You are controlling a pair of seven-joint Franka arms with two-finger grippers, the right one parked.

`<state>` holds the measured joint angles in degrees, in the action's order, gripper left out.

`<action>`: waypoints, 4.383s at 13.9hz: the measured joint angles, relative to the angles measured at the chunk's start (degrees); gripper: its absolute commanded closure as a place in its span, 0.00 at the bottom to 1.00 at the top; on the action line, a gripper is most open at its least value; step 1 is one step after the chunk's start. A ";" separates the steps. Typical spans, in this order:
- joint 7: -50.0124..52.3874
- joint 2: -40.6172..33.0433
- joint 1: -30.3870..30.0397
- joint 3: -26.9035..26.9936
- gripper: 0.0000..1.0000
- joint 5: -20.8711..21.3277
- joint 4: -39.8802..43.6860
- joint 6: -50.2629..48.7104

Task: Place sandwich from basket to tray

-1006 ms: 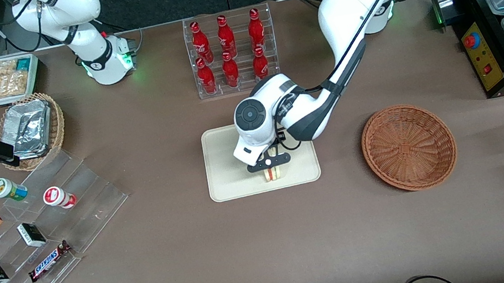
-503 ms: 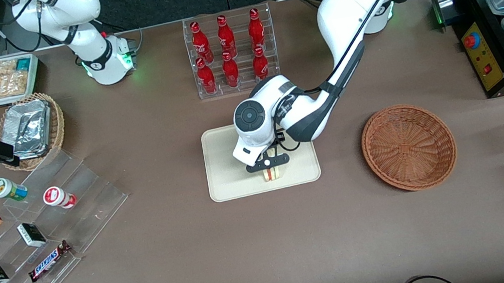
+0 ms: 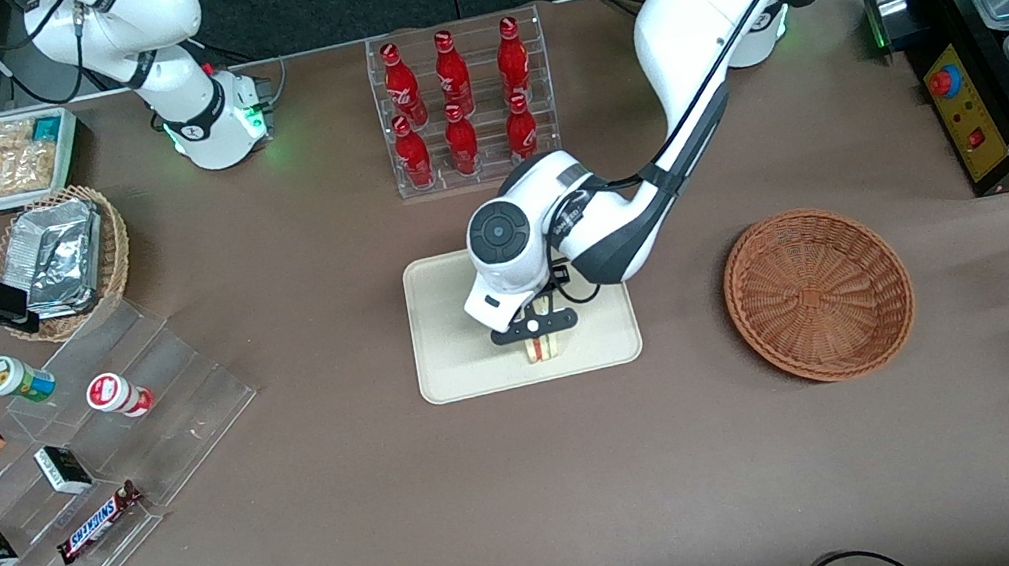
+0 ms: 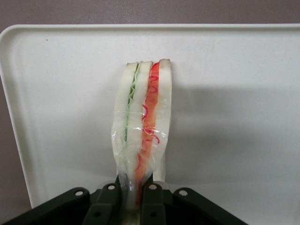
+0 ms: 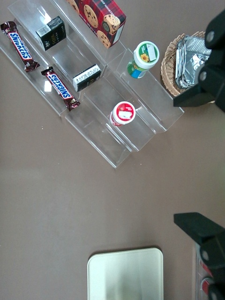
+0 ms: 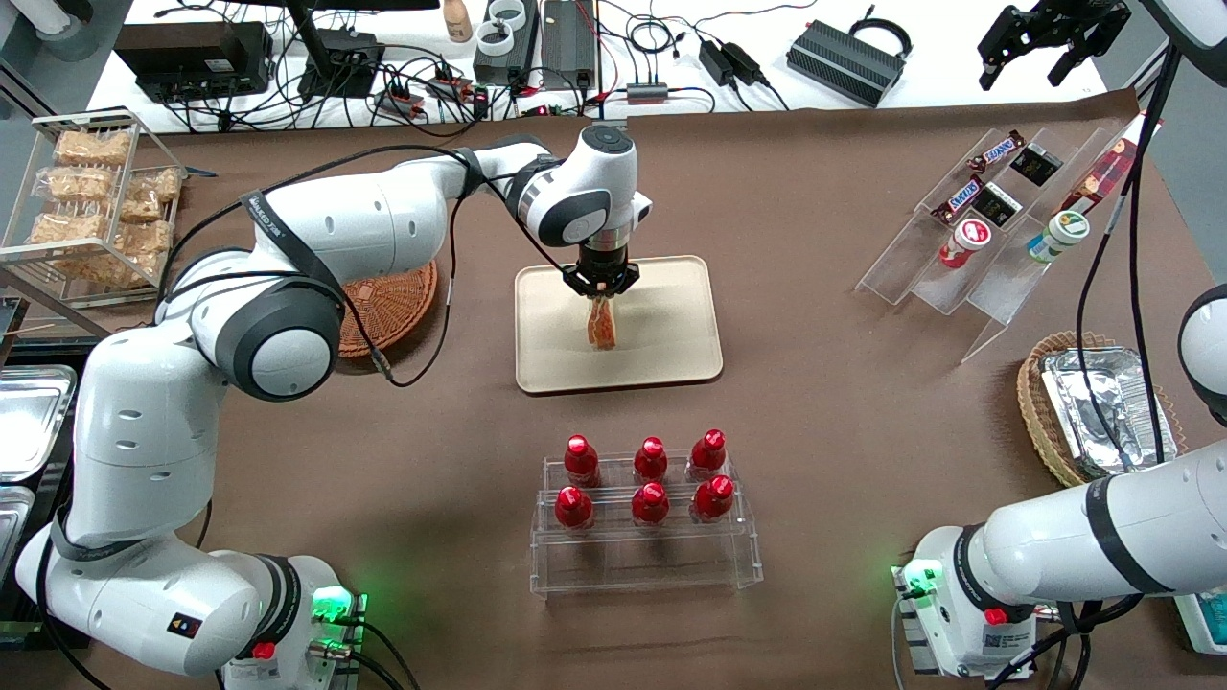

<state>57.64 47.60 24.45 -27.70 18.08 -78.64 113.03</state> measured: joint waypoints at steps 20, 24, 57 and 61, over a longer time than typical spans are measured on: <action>-0.89 0.67 0.41 0.03 0.00 1.06 0.01 0.00; 0.35 0.64 0.37 0.03 0.00 1.06 0.53 -0.02; -42.87 -33.50 -29.78 8.00 0.00 -16.03 -12.34 -23.24; -51.87 -41.96 -29.74 11.70 0.00 -16.13 -15.12 -29.45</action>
<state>5.77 5.64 -5.29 -16.01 1.95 -93.76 83.58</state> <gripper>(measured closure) 0.000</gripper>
